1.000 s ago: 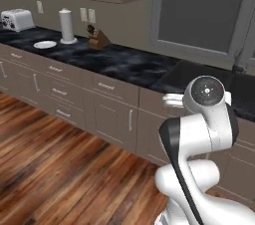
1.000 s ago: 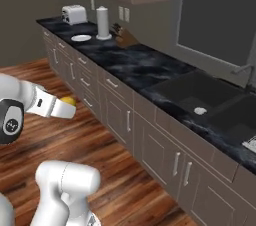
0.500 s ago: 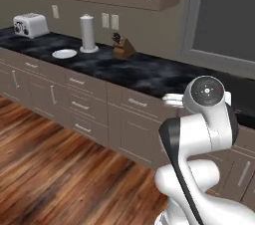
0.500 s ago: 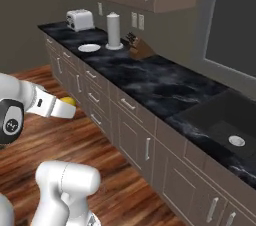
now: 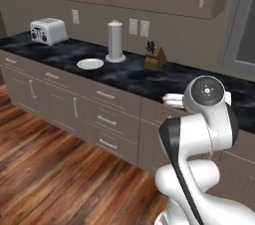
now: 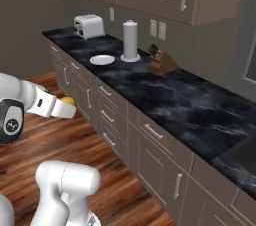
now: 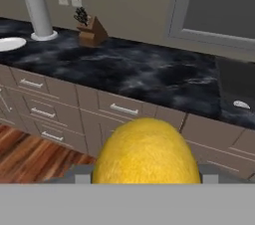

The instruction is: Pick lemon from the fridge and place it on the plate on the counter.

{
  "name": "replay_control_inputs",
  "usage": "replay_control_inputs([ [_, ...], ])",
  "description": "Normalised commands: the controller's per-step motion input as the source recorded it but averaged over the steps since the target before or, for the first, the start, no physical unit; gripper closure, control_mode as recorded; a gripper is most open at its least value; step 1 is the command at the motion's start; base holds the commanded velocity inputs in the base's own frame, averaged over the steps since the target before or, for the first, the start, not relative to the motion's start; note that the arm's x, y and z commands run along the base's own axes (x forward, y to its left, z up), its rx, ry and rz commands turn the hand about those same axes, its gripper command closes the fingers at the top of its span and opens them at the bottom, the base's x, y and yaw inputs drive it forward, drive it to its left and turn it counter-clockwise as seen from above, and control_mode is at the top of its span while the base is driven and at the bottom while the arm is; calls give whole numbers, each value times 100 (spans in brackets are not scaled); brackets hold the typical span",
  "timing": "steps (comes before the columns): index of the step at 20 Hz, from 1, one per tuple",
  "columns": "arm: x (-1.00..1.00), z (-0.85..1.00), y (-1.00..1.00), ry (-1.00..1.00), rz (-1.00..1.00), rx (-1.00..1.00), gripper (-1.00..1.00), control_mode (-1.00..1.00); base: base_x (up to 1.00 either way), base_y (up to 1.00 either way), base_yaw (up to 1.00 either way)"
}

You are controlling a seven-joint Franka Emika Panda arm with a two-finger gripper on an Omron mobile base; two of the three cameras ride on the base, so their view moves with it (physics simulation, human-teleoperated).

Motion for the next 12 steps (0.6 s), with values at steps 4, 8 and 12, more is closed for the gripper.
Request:
replay_control_inputs([
  [4, 0, 0, 0, 0, 0, 0, 100, 100, 87, 50, 0],
  [8, 0, 0, 0, 0, 0, 0, 100, 100, 81, 45, 0],
  [12, 0, 0, 0, 0, 0, 0, 100, 100, 77, 44, -1],
])
